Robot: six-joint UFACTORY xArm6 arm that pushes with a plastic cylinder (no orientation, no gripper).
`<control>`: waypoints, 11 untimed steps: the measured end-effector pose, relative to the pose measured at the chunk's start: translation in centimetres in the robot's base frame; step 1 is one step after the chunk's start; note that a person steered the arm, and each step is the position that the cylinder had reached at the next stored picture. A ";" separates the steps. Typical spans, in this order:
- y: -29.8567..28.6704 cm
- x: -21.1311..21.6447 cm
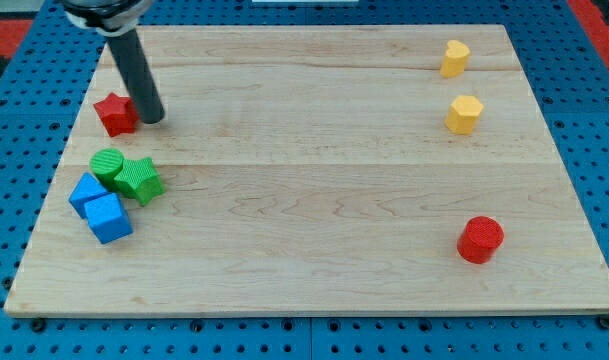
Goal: Move the red circle into the red star
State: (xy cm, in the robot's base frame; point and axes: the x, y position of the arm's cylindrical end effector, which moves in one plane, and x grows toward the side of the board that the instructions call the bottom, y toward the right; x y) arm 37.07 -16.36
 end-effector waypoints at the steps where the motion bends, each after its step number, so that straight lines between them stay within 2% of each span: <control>1: 13.3 1.2; 2: 27.5 2.2; 3: 35.7 9.1; 4: 41.0 16.9; 5: 33.6 21.5; 6: 24.0 15.2; 7: 23.5 12.6; 8: 22.1 17.3; 9: 31.0 18.6; 10: 34.7 17.8; 11: 33.8 15.5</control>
State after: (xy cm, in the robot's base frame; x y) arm 52.61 17.43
